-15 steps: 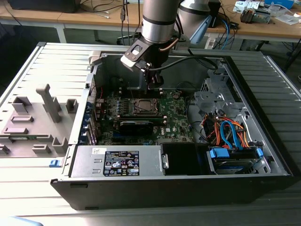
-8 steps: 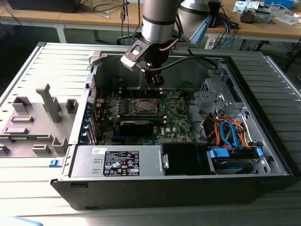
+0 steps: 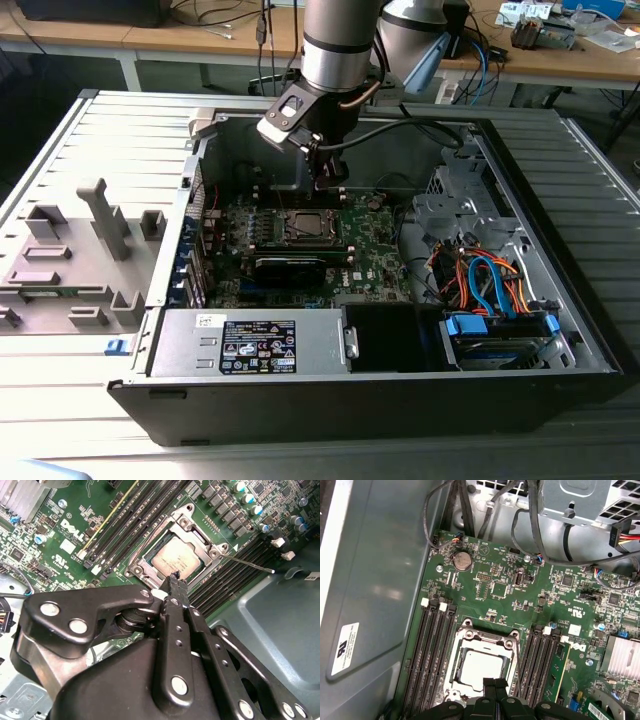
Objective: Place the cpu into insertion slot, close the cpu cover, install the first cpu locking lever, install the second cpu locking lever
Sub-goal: 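Install the first cpu locking lever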
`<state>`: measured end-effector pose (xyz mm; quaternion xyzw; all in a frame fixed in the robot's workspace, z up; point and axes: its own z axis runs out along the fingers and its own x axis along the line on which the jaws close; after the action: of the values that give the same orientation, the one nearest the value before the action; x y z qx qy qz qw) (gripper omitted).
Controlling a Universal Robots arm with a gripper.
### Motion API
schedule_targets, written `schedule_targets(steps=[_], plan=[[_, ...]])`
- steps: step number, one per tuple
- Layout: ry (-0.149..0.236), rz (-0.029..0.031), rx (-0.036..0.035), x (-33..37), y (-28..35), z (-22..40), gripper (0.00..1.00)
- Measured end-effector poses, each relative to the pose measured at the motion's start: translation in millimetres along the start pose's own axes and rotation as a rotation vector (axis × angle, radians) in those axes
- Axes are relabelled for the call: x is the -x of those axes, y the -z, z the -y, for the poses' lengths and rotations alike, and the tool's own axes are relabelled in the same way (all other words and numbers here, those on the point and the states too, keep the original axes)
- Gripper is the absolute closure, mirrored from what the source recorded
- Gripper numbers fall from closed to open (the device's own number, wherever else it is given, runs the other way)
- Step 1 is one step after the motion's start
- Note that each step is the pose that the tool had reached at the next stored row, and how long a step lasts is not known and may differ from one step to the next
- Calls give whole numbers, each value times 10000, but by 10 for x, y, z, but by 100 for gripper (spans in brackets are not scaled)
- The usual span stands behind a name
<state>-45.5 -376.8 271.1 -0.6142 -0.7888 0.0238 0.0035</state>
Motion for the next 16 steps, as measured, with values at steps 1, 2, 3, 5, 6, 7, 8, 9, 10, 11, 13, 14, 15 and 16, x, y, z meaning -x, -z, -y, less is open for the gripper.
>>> schedule_targets(steps=[1, 2, 3, 5, 6, 7, 8, 9, 10, 11, 13, 14, 15, 16], plan=[[6, 0, 0, 0, 0, 0, 89], [12, 0, 1, 0, 0, 0, 89], [21, 0, 1, 0, 0, 0, 89], [36, 1, 1, 0, 0, 0, 89], [43, 1, 1, 0, 0, 0, 89], [49, 1, 1, 0, 0, 0, 89], [59, 2, 2, 0, 0, 0, 89], [66, 2, 2, 0, 0, 0, 89], [72, 2, 2, 0, 0, 0, 89], [86, 3, 2, 0, 0, 0, 89], [100, 3, 3, 0, 0, 0, 89], [110, 4, 3, 0, 0, 0, 89], [120, 5, 3, 0, 0, 0, 89], [125, 4, 4, 0, 0, 0, 89]])
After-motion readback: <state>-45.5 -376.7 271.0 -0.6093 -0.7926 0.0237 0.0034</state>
